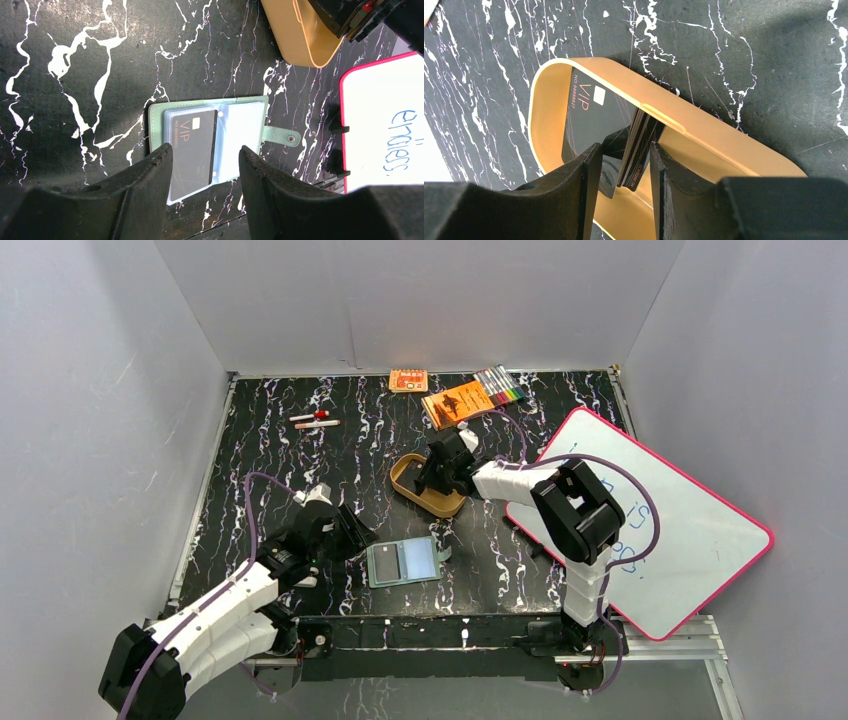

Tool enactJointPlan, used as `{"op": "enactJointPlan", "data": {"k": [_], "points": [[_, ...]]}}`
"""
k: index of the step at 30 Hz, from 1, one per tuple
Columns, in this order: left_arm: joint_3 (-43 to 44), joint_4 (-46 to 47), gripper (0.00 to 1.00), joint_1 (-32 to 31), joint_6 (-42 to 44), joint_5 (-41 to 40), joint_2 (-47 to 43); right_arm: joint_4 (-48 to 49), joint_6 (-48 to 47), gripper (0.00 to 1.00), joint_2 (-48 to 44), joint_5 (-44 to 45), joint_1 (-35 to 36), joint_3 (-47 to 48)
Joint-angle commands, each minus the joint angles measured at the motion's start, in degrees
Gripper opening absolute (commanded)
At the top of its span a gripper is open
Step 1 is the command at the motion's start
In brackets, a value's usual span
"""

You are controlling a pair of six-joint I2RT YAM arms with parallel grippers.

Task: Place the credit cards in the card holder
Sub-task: Pick up the credit card from the storage box.

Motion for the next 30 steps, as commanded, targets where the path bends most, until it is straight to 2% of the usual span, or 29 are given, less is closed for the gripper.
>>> {"op": "enactJointPlan", "data": {"k": [1, 6, 17, 30], "points": [[-0.37, -0.36, 0.49, -0.02, 0.13, 0.39, -1.4, 0.5, -0.01, 0.46, -1.49, 1.43, 0.2, -0.21], [-0.41, -0.21, 0.49, -0.02, 0.14, 0.45, -1.45, 1.35, 0.02, 0.39, -3.29, 1.23, 0.26, -1.87], [-0.3, -0.1, 0.49, -0.02, 0.08, 0.56, -1.32, 2.59, -0.11, 0.34, -4.84, 0.44, 0.21, -2.93], [-0.27, 0.09, 0.48, -0.02, 0.1, 0.56, -1.32, 3.48, -0.22, 0.2, -7.04, -0.69, 0.54, -3.71]]}}
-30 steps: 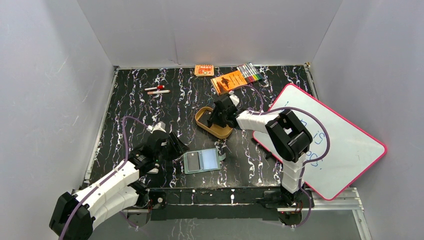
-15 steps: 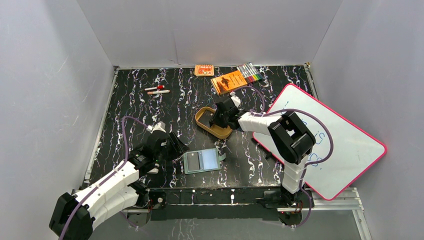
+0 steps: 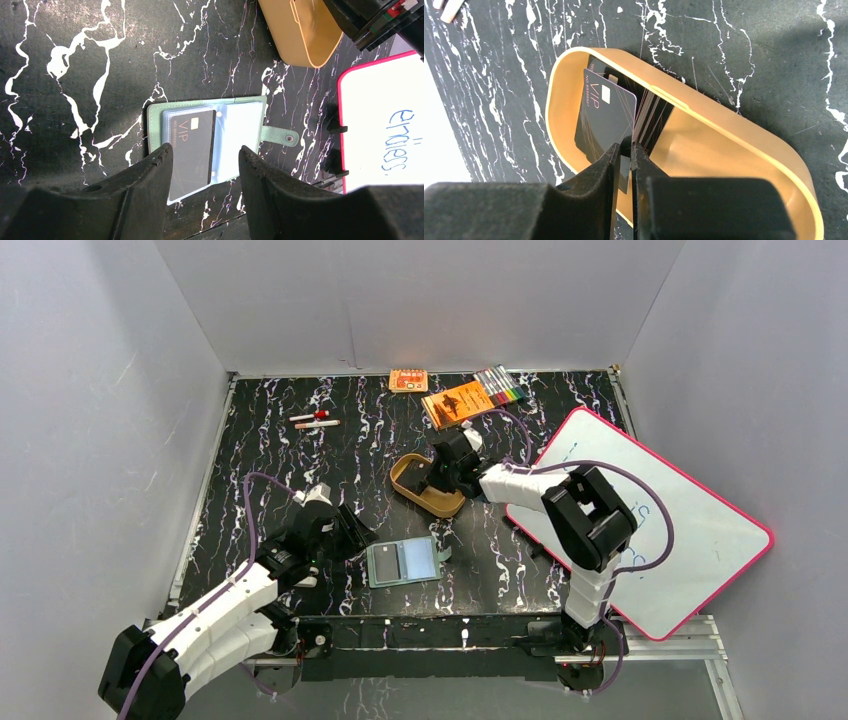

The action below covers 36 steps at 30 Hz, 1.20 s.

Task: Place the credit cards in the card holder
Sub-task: Pick up the credit card from the storage box.

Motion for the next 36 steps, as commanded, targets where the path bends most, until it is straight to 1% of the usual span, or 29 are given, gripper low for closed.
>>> {"op": "enactJointPlan", "data": {"k": [1, 6, 12, 19, 24, 28, 30, 32, 36], "points": [[-0.21, 0.06, 0.48, -0.02, 0.12, 0.56, -0.92, 2.28, -0.22, 0.19, -3.53, -0.08, 0.39, -0.92], [-0.15, -0.02, 0.48, -0.02, 0.16, 0.56, -1.05, 2.65, -0.32, 0.12, -4.37, -0.63, 0.65, -0.95], [-0.11, -0.03, 0.48, -0.02, 0.12, 0.56, -1.08, 3.05, -0.35, 0.01, -5.44, -1.4, 0.8, -1.39], [0.69, -1.3, 0.48, -0.02, 0.46, -0.31, -1.46, 2.64, -0.62, 0.0, -8.89, 0.79, 0.76, -1.84], [2.15, -3.17, 0.48, -0.02, 1.14, -2.06, -2.69, -1.05, -0.35, 0.0, -13.33, 3.2, 0.64, -0.73], [3.94, -4.74, 0.48, -0.02, 1.69, -3.38, -3.33, -3.77, 1.6, 0.0, -17.9, 3.55, 0.19, -0.49], [4.76, -5.54, 0.48, 0.03, 1.81, -3.95, -3.65, -5.11, 3.85, 0.0, -19.97, 1.82, -0.65, -0.55], [5.53, -6.41, 0.48, -0.02, 1.71, -4.49, -4.01, -5.24, 7.25, 0.0, -22.52, -1.85, -2.76, -1.71], [6.78, -7.82, 0.48, -0.02, 0.79, -5.29, -5.17, -1.54, 16.37, 0.0, -25.86, -14.08, -8.01, -5.42]]}}
